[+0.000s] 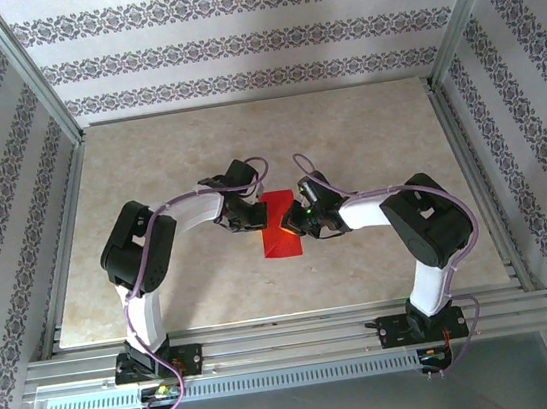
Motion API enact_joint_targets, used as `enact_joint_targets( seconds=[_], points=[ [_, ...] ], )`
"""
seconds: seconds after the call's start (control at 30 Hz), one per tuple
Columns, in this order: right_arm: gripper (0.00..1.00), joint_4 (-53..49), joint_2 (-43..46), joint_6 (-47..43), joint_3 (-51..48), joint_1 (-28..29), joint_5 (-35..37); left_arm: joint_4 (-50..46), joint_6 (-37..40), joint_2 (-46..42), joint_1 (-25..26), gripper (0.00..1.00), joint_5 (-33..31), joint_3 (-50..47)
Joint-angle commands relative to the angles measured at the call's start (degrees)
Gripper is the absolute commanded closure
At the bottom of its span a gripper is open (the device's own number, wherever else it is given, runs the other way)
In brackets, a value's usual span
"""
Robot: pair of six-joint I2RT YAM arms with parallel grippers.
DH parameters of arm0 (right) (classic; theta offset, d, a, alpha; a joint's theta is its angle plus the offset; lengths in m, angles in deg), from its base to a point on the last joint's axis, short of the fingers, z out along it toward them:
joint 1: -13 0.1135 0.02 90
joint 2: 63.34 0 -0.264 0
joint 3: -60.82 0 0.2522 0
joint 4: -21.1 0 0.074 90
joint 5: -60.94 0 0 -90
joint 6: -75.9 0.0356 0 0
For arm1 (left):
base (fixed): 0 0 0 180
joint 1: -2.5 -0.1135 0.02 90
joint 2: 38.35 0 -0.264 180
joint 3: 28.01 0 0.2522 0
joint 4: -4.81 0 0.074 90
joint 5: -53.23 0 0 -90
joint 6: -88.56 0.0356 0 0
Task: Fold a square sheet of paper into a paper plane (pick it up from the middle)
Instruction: Fold the triangle a second time at the center of the table.
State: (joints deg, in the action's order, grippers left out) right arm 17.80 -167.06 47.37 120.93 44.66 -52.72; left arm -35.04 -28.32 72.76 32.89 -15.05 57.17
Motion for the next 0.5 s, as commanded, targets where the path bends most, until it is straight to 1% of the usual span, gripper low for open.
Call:
enact_joint_targets(
  seconds=[0.0, 0.1, 0.23, 0.33, 0.47],
  points=[
    [1.0, -2.64, -2.96, 1.46, -2.35, 0.46, 3.92, -1.12, -5.78, -6.85, 0.35, 0.9, -1.47, -1.95],
    [1.0, -2.89, -2.98, 1.96, -2.73, 0.48, 4.62, 3.76, -11.77, -11.5, 1.02, 0.85, 0.98, -6.75],
    [1.0, -3.12, -2.98, 2.51, -3.15, 0.51, 4.93, 9.03, -18.92, -14.58, 3.68, 0.85, 2.49, -11.88],
    [1.0, -3.38, -3.06, 2.78, -3.19, 0.46, 4.94, 12.8, -22.6, -13.73, 5.85, 0.88, 3.58, -13.97],
    [1.0, -3.68, -3.32, 2.78, -2.95, 0.42, 4.53, 11.79, -23.07, -9.75, 6.94, 0.92, 3.37, -12.65]
  ],
)
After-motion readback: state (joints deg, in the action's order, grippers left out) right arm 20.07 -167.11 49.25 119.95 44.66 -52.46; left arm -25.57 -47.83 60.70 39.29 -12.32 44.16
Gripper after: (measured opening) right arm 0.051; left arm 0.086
